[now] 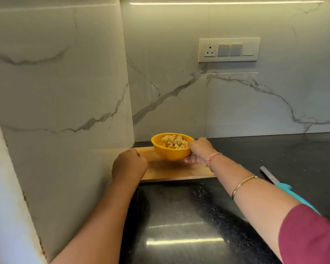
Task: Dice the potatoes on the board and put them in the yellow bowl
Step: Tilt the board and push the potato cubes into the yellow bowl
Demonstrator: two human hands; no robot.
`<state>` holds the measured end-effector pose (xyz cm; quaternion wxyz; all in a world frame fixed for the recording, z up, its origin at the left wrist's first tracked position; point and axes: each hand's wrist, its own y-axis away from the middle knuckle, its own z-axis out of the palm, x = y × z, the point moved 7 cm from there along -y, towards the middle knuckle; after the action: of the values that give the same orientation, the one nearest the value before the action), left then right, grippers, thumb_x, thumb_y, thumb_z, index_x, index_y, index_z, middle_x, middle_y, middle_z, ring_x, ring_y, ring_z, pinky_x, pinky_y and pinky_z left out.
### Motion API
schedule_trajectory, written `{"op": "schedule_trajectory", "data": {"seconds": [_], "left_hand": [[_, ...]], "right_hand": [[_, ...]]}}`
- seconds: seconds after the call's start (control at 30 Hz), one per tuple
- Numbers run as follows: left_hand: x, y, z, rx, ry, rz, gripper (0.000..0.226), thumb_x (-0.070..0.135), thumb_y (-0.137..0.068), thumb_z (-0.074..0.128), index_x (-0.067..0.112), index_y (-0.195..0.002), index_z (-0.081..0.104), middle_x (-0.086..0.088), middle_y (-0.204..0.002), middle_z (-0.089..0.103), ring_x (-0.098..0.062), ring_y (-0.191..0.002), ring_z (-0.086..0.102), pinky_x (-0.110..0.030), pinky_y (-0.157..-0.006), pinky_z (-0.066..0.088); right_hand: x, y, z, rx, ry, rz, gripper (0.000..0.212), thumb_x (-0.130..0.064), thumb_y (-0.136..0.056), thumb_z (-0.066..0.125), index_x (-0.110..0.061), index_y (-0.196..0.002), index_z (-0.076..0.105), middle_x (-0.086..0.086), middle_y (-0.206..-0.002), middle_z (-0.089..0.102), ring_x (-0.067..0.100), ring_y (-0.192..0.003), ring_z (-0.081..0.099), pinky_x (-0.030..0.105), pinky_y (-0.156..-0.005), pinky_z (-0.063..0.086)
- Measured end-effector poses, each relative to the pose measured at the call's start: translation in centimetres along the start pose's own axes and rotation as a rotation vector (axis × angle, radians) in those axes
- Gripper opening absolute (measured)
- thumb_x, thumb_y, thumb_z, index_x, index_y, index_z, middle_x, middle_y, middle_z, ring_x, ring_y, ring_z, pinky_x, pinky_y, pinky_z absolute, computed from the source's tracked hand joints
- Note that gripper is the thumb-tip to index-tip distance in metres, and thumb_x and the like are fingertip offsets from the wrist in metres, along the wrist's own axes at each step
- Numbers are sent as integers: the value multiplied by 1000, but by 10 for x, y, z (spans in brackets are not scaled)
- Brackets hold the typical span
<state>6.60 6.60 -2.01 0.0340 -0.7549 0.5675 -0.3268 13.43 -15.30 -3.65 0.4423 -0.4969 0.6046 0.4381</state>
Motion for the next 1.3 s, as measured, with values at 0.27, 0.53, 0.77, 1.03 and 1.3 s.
{"op": "schedule_trajectory", "data": {"seconds": [0.27,0.53,0.77,1.03,1.3], "left_hand": [[-13,-1,30,-268,-183,-98,35,21,-91,47,7,-120,59,-14,-126,56,-30,-113,56,-32,-87,46],[-11,8,34,-403,-343,-14,33,21,-99,43,9,-126,57,-13,-131,55,-28,-119,54,-34,-95,44],[-8,31,23,-472,-498,42,34,13,-92,43,10,-122,59,-11,-130,56,-27,-118,55,-34,-94,46],[-9,64,3,-436,-594,121,33,13,-94,40,11,-120,60,-9,-129,56,-27,-116,55,-33,-92,46],[-14,101,-15,-461,-636,150,26,9,-95,40,10,-110,61,-8,-116,60,-25,-107,58,-34,-94,49]], "right_hand": [[-14,-3,-44,351,607,-257,47,-34,-101,29,-1,-109,62,18,-113,63,36,-103,59,37,-86,47],[30,24,-33,-140,1259,-143,38,-12,-102,28,3,-122,56,18,-126,56,30,-116,53,30,-91,40],[40,54,-30,-168,1414,-179,45,-3,-100,23,-4,-141,40,19,-135,48,35,-123,46,37,-101,34],[49,90,-29,-213,1529,-233,45,-3,-98,24,-4,-139,44,19,-135,49,35,-122,46,40,-109,30],[57,134,-36,-230,1524,-261,48,-1,-96,24,-3,-141,40,21,-140,43,37,-128,40,43,-114,20]]}}
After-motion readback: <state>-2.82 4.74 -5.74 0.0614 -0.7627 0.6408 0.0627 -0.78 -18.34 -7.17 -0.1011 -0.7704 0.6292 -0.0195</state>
